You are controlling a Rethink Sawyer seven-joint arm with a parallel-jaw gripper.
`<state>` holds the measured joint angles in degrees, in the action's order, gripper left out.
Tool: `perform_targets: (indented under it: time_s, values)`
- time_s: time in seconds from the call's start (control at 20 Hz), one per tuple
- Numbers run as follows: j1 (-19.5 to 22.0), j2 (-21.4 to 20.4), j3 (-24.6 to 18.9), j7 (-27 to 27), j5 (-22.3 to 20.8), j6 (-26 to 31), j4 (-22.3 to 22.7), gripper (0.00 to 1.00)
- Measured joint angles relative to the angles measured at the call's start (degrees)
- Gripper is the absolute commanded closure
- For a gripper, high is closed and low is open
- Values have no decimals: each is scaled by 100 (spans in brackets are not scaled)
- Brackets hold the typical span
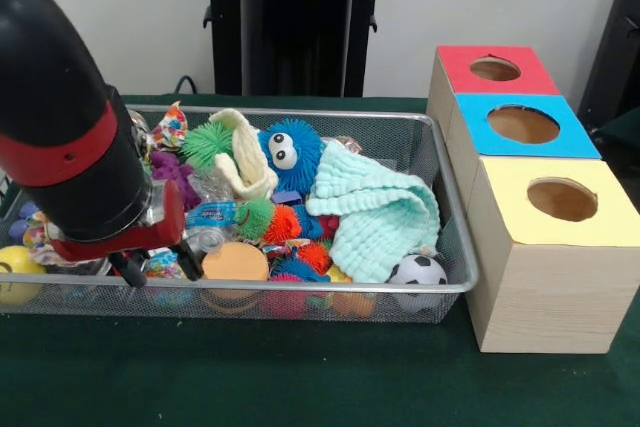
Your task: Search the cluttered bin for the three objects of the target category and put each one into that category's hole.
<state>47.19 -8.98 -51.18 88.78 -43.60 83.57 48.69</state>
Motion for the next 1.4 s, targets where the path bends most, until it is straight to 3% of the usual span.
perform_targets:
  time_s: [0.25, 0.55, 0.8, 1.4]
  values:
    - [-133, 236, -2, 0, 126, 405, -570, 0]
    - [-226, 648, 57, 0, 114, 362, -1003, 0]
    - [-260, 927, 111, -2, 132, 82, -1134, 0]
    - [-431, 949, 300, -2, 129, -107, -1259, 0]
